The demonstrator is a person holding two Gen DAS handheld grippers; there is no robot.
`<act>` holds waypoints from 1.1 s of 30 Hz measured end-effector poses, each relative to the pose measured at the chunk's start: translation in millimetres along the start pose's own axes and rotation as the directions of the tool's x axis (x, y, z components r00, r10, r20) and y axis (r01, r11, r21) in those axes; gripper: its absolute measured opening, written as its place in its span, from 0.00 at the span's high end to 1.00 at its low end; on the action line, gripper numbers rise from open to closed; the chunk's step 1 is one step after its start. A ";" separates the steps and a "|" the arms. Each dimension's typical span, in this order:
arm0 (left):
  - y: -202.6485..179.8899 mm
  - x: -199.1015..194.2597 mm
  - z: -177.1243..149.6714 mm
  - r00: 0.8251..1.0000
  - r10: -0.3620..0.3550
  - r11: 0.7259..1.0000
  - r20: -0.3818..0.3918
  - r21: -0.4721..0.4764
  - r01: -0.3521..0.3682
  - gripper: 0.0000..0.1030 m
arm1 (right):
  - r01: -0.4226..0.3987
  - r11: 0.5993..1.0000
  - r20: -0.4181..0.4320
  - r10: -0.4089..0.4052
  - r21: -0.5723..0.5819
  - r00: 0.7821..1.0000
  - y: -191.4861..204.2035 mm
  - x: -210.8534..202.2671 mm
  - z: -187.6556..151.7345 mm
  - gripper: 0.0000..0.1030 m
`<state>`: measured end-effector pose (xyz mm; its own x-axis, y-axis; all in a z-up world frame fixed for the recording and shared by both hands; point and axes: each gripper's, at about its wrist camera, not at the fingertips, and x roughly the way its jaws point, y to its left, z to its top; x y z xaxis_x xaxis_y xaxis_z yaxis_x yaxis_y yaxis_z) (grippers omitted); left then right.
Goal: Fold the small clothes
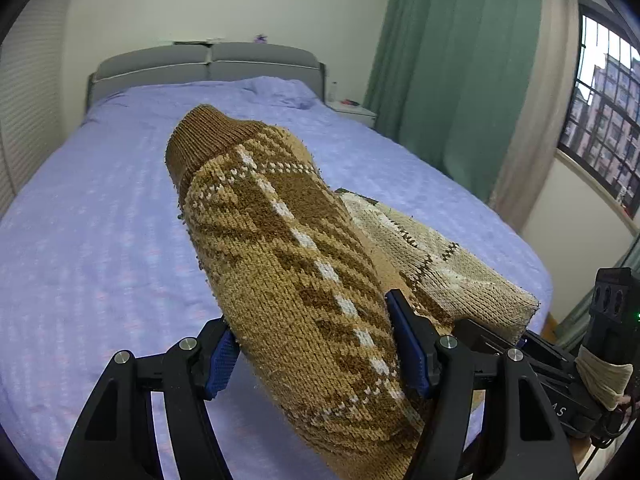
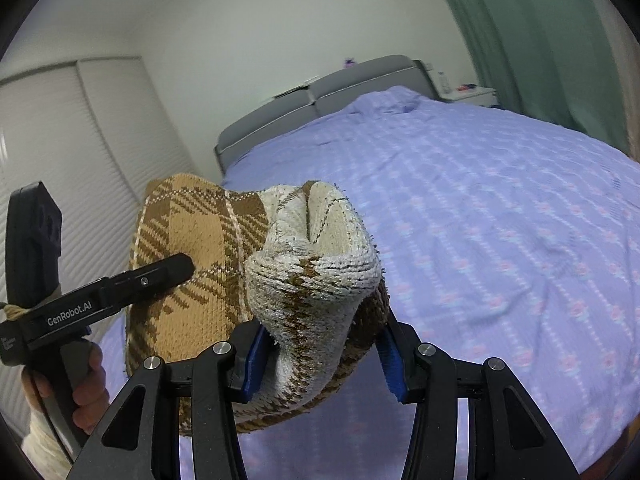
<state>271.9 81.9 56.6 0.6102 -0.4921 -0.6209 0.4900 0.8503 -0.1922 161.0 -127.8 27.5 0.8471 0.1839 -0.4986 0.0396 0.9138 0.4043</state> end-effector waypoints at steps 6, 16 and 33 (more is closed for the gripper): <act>73.5 -29.8 -16.6 0.997 0.077 0.996 -0.007 -0.041 -0.077 0.34 | -0.067 0.996 -0.054 0.064 -0.056 0.997 69.9 39.0 -17.0 0.53; 195.1 -49.0 -28.8 0.990 0.113 0.986 -0.083 -0.112 -0.122 0.34 | -0.151 0.985 -0.150 0.137 -0.086 0.979 163.6 116.9 -37.0 0.53; 309.0 10.3 -38.1 0.938 0.259 0.963 -0.230 -0.015 -0.270 0.37 | -0.131 0.984 -0.294 0.090 -0.123 0.952 249.5 228.5 -88.9 0.53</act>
<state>405.9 346.7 -38.1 0.5560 -0.1981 -0.8072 0.2982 0.9541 -0.0287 317.3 174.4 -53.7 0.6537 0.3636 -0.6637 -0.1369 0.9194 0.3688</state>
